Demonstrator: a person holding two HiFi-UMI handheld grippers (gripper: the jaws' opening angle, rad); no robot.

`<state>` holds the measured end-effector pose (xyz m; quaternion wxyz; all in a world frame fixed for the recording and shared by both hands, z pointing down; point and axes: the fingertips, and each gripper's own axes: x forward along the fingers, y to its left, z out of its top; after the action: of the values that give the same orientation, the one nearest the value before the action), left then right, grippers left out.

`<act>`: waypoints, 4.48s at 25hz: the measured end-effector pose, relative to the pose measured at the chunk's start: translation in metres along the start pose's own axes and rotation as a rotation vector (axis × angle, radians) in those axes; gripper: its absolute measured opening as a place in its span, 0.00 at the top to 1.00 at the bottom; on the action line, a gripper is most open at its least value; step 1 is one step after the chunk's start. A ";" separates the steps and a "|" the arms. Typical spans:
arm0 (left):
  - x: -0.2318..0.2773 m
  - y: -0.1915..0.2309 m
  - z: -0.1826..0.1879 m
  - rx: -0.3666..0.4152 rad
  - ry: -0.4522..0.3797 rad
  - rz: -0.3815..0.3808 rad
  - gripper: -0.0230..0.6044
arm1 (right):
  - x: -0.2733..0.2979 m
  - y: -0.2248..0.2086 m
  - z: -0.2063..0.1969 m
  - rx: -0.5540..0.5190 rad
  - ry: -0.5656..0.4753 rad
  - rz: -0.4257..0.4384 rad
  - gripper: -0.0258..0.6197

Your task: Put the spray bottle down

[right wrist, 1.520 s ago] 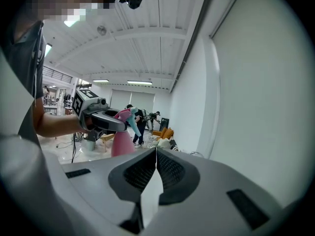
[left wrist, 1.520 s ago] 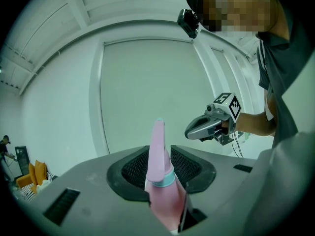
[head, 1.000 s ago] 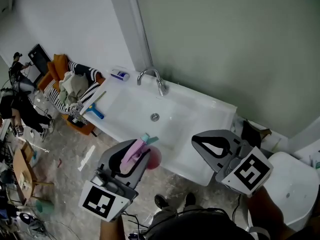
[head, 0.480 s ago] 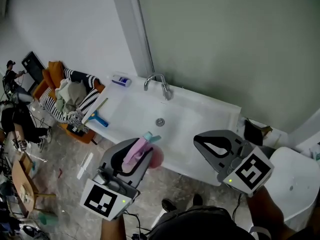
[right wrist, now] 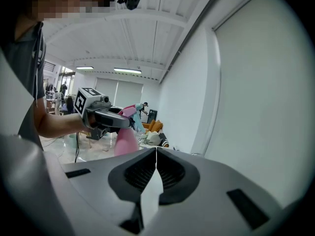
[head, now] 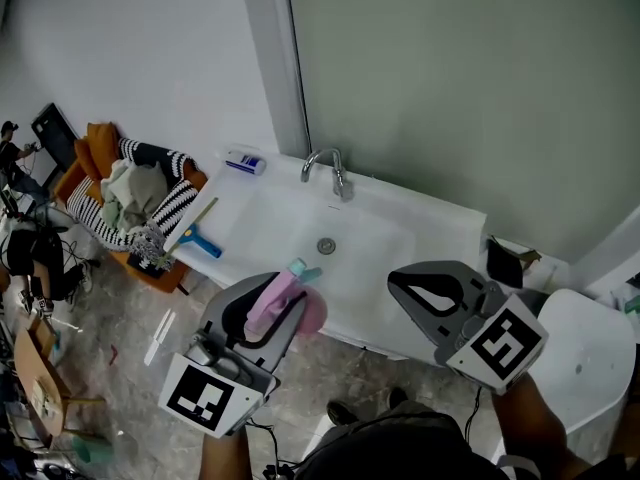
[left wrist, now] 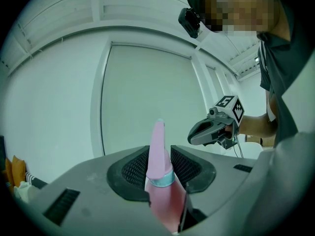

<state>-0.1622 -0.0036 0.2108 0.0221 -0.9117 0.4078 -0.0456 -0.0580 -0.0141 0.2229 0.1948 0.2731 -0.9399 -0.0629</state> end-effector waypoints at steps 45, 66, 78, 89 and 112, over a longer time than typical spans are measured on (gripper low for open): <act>0.189 0.053 -0.034 0.031 0.127 0.088 0.76 | 0.072 -0.176 -0.088 0.054 -0.028 0.160 0.95; 0.220 0.109 -0.034 0.026 0.087 0.005 0.76 | 0.097 -0.200 -0.079 0.113 -0.003 0.049 0.95; 0.244 0.179 -0.039 0.063 0.104 -0.013 0.76 | 0.174 -0.225 -0.076 0.132 0.011 0.056 0.95; 0.259 0.218 -0.044 0.025 0.122 -0.016 0.76 | 0.209 -0.245 -0.071 0.142 0.036 0.049 0.95; 0.294 0.293 -0.053 0.035 0.058 -0.030 0.76 | 0.261 -0.281 -0.085 0.177 0.096 0.025 0.95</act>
<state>-0.1895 -0.4185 0.2604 0.0253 -0.9155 0.3935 -0.0796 -0.0891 -0.3924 0.3245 0.2155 0.2804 -0.9347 0.0361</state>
